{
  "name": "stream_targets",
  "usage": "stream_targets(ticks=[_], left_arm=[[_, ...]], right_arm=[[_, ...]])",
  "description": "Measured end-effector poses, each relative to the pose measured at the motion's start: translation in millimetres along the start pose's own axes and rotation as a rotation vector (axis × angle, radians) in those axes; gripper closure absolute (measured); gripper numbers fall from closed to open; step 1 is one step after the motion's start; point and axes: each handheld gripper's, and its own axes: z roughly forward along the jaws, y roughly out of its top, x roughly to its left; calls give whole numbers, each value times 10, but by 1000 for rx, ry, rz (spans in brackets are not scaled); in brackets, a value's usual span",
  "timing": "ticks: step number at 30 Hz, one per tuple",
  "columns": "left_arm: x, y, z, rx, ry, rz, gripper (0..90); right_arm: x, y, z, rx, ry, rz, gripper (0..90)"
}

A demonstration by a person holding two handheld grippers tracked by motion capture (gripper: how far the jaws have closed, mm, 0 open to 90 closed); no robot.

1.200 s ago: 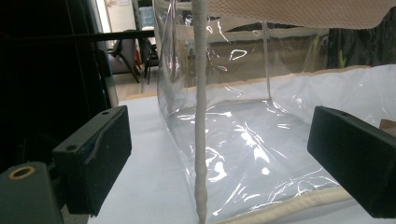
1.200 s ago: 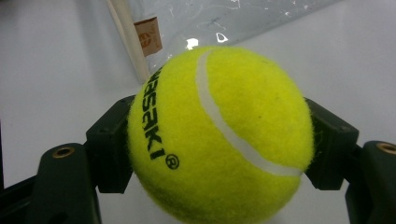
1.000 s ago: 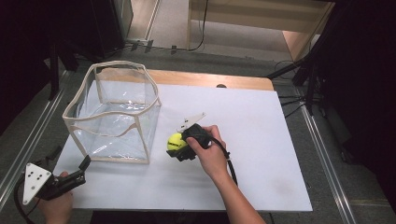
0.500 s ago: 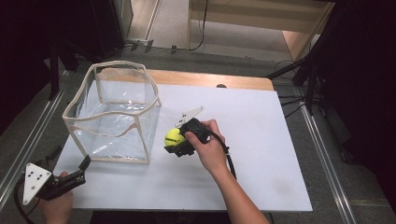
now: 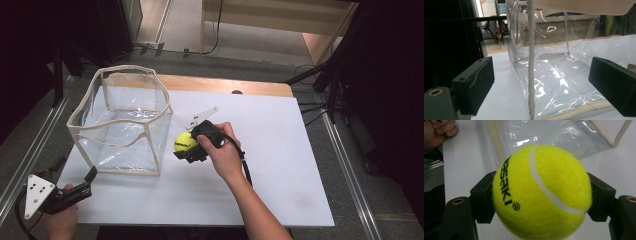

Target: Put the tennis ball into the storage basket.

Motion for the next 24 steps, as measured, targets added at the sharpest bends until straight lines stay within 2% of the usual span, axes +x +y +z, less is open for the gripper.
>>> stream_targets(ticks=[3, 4, 11, 24], left_arm=[[1, 0, 0, -1, 0, -1, 68], [1, 0, 1, -1, 0, -2, 68], [2, 1, 0, 0, 0, -1, 68], [2, -1, 1, -2, 1, -8, 68]], right_arm=[[-16, 34, -22, -13, 11, -8, 235], [-10, 42, -29, -10, 10, 1, 235], [-11, 141, -69, -11, 9, -21, 235], [-11, 294, -131, -14, 11, -30, 235]])
